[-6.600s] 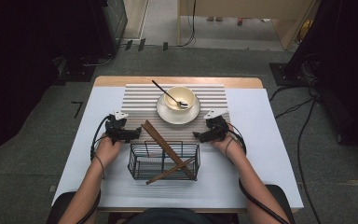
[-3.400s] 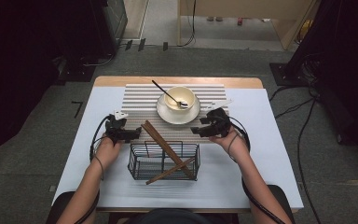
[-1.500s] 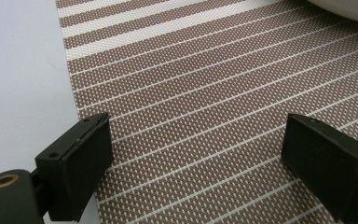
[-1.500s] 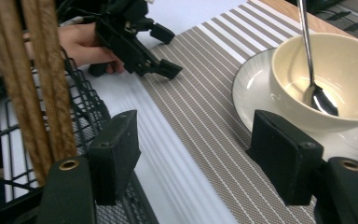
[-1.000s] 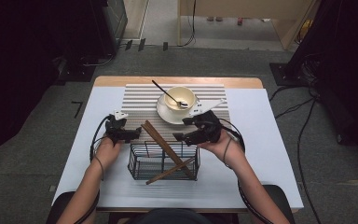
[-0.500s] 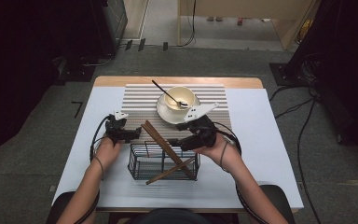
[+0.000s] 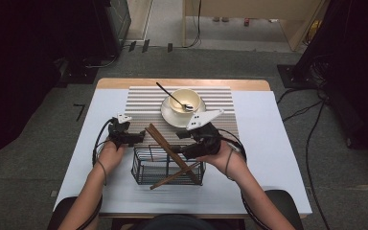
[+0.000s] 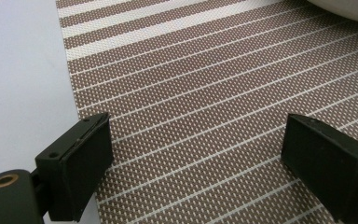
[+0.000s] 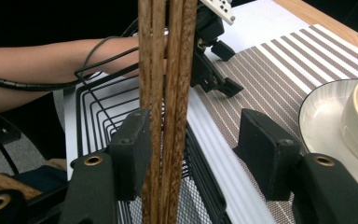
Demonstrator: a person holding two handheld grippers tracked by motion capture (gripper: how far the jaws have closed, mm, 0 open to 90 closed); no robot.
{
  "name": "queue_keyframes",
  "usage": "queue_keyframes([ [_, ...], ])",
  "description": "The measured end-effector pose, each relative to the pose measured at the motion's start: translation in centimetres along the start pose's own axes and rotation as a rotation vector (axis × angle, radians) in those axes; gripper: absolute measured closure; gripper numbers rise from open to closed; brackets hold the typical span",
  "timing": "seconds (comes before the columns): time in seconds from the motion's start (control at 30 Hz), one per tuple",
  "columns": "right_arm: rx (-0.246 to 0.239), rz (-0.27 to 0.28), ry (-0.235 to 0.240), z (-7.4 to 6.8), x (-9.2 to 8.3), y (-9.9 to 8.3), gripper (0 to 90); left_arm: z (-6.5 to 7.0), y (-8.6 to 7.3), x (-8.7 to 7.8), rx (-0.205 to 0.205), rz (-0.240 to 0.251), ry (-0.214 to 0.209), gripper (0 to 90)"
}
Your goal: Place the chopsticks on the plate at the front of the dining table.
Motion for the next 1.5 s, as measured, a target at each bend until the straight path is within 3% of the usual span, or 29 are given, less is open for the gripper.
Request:
queue_keyframes([
  [0.43,-0.006,-0.025,0.071,-2.0,-0.1,-0.2,67.9,0.0,0.0,0.0,0.0,0.0,0.0,9.0],
  [0.77,-0.02,-0.052,0.105,-2.3,0.1,-0.9,79.5,0.0,0.0,0.0,0.0,0.0,0.0,9.0],
  [1.2,-0.032,-0.069,0.118,-2.3,0.6,-1.4,80.8,0.0,0.0,0.0,0.0,0.0,0.0,9.0],
  [1.3,-0.035,-0.082,0.154,-2.7,0.5,-1.5,82.1,0.0,0.0,0.0,0.0,0.0,0.0,9.0],
  [1.37,-0.058,-0.082,0.132,-2.7,0.5,-1.4,81.6,0.0,0.0,0.0,0.0,0.0,0.0,9.0],
  [1.5,-0.051,-0.104,0.143,-2.6,0.7,-1.8,80.2,0.0,0.0,0.0,0.001,0.0,0.0,9.0],
])
Point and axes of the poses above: each handheld gripper's, and its own axes: x roughly forward along the jaws, y roughly out of its top, z roughly to its right, the point moved 8 cm from there along x, roughly forward along the jaws, and after that the axes turned 12 degrees about z, right-handed, at the moved point
